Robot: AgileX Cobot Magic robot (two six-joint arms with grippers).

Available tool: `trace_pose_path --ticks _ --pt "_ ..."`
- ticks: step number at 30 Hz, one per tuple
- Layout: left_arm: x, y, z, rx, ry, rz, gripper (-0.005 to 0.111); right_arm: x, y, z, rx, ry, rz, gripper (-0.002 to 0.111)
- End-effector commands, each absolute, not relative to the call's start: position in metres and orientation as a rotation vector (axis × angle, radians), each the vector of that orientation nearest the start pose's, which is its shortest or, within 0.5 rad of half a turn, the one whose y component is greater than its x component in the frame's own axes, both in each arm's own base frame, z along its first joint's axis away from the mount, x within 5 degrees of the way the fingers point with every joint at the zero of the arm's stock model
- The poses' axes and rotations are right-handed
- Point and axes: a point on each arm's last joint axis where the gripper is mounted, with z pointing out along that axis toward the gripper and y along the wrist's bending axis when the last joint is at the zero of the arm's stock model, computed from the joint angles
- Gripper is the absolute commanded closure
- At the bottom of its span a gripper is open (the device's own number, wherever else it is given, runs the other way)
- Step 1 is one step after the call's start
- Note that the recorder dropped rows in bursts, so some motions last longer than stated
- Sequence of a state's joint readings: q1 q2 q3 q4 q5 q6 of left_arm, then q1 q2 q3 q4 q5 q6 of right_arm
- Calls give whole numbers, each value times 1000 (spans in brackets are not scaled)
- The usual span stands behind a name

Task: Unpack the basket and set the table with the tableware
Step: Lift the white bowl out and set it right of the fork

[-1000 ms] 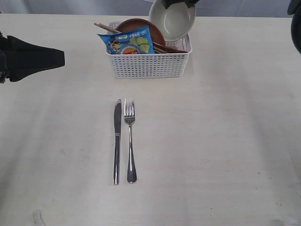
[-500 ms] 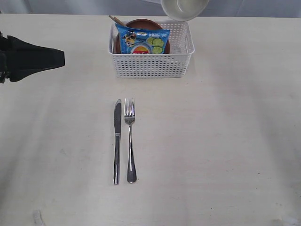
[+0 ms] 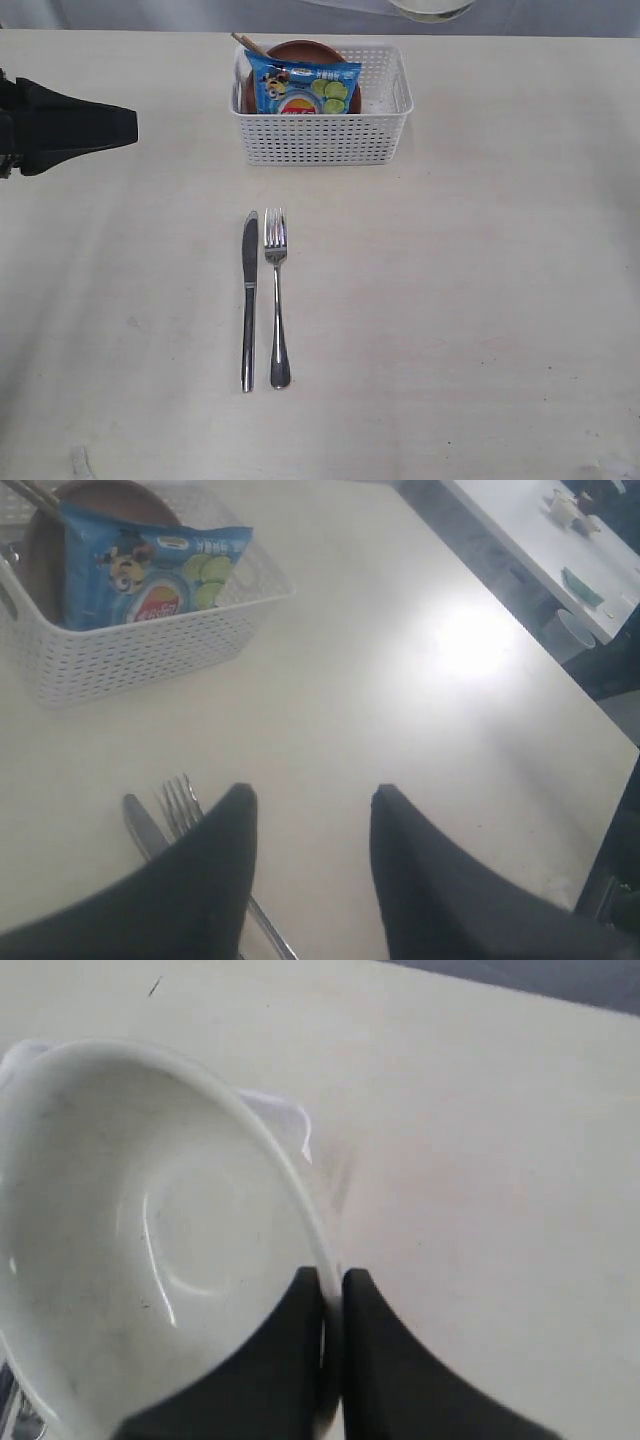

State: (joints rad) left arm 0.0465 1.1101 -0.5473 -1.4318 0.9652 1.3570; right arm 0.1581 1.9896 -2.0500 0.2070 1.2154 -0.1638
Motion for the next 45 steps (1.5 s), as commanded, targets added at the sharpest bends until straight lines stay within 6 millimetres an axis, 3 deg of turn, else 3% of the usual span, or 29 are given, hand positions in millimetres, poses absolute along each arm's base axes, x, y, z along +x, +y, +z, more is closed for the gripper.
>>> trace_pose_path --ticks 1,4,9,17,22,33,39,45 --pt "185 -66 265 481 2029 -1035 70 395 71 351 -376 2628 433 109" --pt "185 -67 265 485 2028 -1040 70 362 70 338 -385 2683 562 109" --pt "185 -67 265 485 2028 -1040 70 312 72 302 -383 2766 577 109" --pt "184 -67 265 492 2027 -1049 70 262 73 213 -293 2901 742 109" --pt "183 -67 264 508 2035 -1042 70 258 68 182 -215 2926 671 109" --pt "183 -67 264 508 2035 -1042 70 268 68 141 -264 3003 645 109" --pt "183 -67 264 508 2035 -1042 70 266 68 138 -296 3030 661 109" --pt "183 -67 264 510 2036 -1041 70 267 65 148 -295 2985 599 109"
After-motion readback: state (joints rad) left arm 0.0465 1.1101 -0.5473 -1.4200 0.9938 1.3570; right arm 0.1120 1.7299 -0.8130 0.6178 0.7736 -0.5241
